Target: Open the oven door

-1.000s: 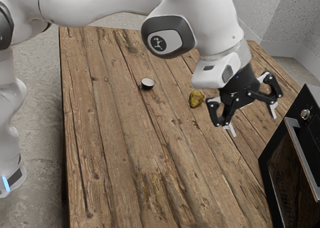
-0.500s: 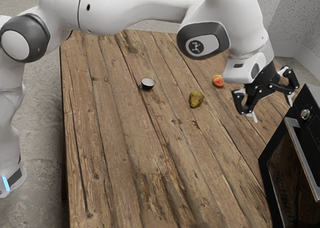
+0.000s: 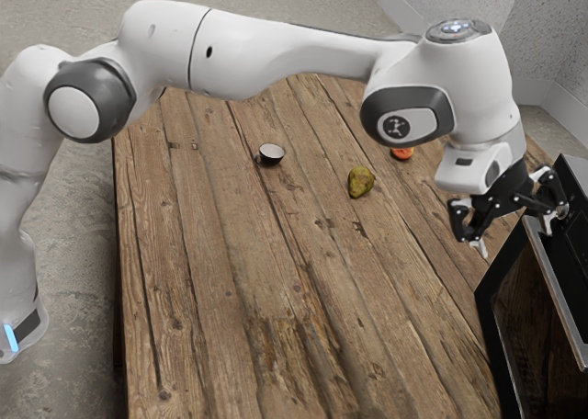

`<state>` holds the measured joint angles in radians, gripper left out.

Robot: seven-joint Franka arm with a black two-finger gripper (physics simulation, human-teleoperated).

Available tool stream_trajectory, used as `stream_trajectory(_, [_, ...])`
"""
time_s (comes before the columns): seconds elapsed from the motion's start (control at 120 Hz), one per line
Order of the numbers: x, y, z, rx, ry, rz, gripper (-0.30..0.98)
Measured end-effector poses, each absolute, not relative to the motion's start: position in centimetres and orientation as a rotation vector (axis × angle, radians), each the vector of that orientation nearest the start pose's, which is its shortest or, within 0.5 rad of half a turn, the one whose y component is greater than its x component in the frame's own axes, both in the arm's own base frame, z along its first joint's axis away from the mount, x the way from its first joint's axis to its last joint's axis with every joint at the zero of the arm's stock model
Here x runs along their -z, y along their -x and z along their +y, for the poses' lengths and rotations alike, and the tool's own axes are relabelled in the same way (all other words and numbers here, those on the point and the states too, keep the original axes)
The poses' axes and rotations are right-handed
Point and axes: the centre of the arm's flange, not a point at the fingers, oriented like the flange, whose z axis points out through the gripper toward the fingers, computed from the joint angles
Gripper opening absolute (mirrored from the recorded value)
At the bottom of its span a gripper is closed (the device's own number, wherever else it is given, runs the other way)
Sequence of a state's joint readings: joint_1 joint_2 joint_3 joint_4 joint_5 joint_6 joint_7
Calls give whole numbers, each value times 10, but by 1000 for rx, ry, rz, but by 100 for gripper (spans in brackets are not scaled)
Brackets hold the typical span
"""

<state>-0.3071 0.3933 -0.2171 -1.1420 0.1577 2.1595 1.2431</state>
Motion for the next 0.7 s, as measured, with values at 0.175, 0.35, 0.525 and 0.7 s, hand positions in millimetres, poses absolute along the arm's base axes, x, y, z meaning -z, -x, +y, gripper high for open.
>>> stream_trajectory(0.175, [-650, -649, -319, 805, 1723, 2123, 69])
stream_trajectory(0.35, [-640, -661, -320, 807, 1720, 2129, 68])
stream_trajectory(0.525, [-629, -671, -319, 792, 1721, 2127, 69])
stream_trajectory(0.7, [-616, -678, -317, 770, 1726, 2132, 69])
